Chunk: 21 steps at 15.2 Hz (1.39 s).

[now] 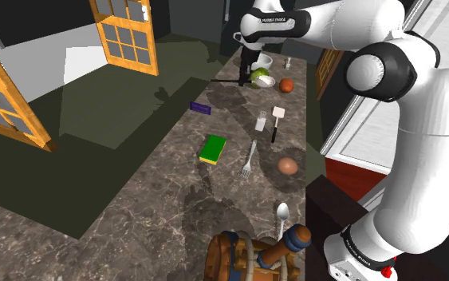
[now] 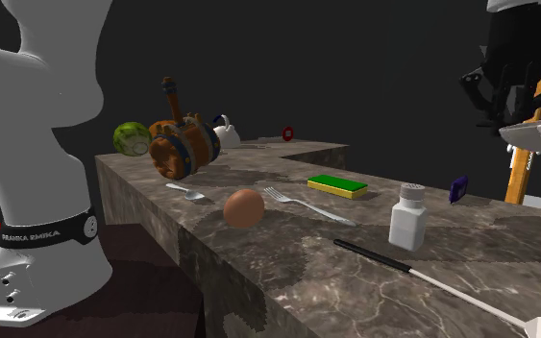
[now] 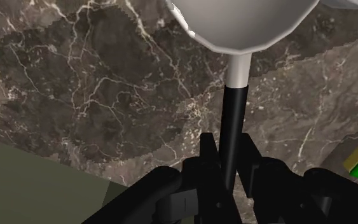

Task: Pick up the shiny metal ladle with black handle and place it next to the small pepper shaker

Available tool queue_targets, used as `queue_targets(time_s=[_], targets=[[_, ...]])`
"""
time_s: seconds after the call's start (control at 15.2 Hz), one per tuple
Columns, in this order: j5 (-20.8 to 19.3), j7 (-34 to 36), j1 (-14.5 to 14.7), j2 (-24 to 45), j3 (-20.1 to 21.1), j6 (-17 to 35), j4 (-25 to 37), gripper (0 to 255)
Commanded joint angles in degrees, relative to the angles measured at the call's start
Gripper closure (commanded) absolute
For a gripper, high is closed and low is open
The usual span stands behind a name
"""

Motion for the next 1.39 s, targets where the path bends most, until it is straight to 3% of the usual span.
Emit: queue_targets(time_s=[0.0,1.32], targets=[[0.11,-0.44,-0.27,0.98,-0.03,0.71,0.25,255],[0.78,-1.67,-0.25,5.46,0.26,13.54,-8.14,255]])
